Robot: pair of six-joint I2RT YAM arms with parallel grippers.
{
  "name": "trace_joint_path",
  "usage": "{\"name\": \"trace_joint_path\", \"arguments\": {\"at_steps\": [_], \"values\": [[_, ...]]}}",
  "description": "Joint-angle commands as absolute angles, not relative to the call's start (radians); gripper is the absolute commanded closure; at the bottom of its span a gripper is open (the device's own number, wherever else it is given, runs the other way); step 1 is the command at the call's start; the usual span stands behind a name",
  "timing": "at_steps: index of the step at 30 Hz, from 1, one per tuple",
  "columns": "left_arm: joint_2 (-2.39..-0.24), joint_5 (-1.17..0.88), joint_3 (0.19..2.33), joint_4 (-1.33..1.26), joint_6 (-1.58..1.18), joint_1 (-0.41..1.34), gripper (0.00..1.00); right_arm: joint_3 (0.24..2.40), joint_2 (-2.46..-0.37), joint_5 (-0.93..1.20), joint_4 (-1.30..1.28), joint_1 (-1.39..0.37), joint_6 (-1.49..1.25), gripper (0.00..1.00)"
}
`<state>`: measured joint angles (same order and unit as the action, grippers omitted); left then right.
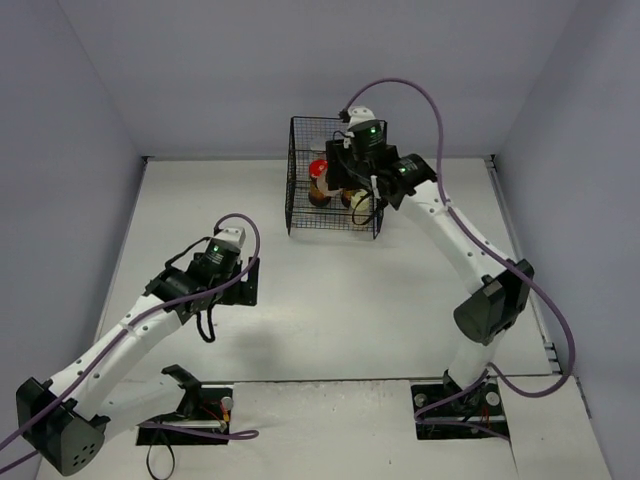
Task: Organize the condiment bottles
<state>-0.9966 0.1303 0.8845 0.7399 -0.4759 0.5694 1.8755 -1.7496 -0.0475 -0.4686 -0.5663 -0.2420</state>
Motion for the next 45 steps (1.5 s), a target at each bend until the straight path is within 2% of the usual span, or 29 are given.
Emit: {"name": "trace_joint_path", "arguments": {"at_steps": [1, 7, 18, 20, 21, 23, 26, 27, 29, 30, 33, 39, 45], "values": [[-0.960, 0.170, 0.950, 0.761, -0.480, 0.566, 0.17, 1.862, -1.784, -0.038, -0.341, -0.578, -0.273, 1.00], [-0.927, 0.192, 0.940, 0.799, -0.497, 0.566, 0.17, 1.851, -1.864, -0.057, -0.232, -0.581, -0.270, 1.00], [-0.885, 0.219, 0.922, 0.838, -0.522, 0.566, 0.17, 1.910, -2.039, -0.071, -0.253, -0.586, -0.279, 1.00], [-0.882, 0.222, 0.922, 0.839, -0.525, 0.566, 0.17, 1.908, -2.060, -0.081, -0.252, -0.586, -0.282, 0.98], [-0.884, 0.222, 0.922, 0.841, -0.523, 0.566, 0.17, 1.910, -2.069, -0.086, -0.253, -0.586, -0.282, 0.92], [-0.882, 0.224, 0.923, 0.844, -0.523, 0.566, 0.17, 1.919, -2.092, -0.089, -0.258, -0.586, -0.285, 0.89], [-0.879, 0.229, 0.923, 0.848, -0.525, 0.566, 0.17, 1.930, -2.114, -0.091, -0.262, -0.586, -0.294, 0.76], [-0.877, 0.229, 0.920, 0.850, -0.525, 0.566, 0.17, 1.934, -2.117, -0.091, -0.262, -0.586, -0.298, 0.66], [-0.874, 0.230, 0.919, 0.853, -0.525, 0.566, 0.17, 1.939, -2.121, -0.091, -0.262, -0.586, -0.302, 0.56], [-0.873, 0.230, 0.916, 0.853, -0.525, 0.566, 0.17, 1.944, -2.123, -0.092, -0.264, -0.586, -0.302, 0.45], [-0.867, 0.227, 0.911, 0.856, -0.528, 0.566, 0.17, 1.953, -2.129, -0.094, -0.268, -0.586, -0.311, 0.26], [-0.848, 0.227, 0.911, 0.865, -0.525, 0.566, 0.17, 1.967, -2.103, -0.089, -0.273, -0.588, -0.318, 0.11], [-0.819, 0.238, 0.943, 0.899, -0.500, 0.565, 0.17, 1.941, -1.985, -0.089, -0.232, -0.598, -0.310, 0.07]]}}
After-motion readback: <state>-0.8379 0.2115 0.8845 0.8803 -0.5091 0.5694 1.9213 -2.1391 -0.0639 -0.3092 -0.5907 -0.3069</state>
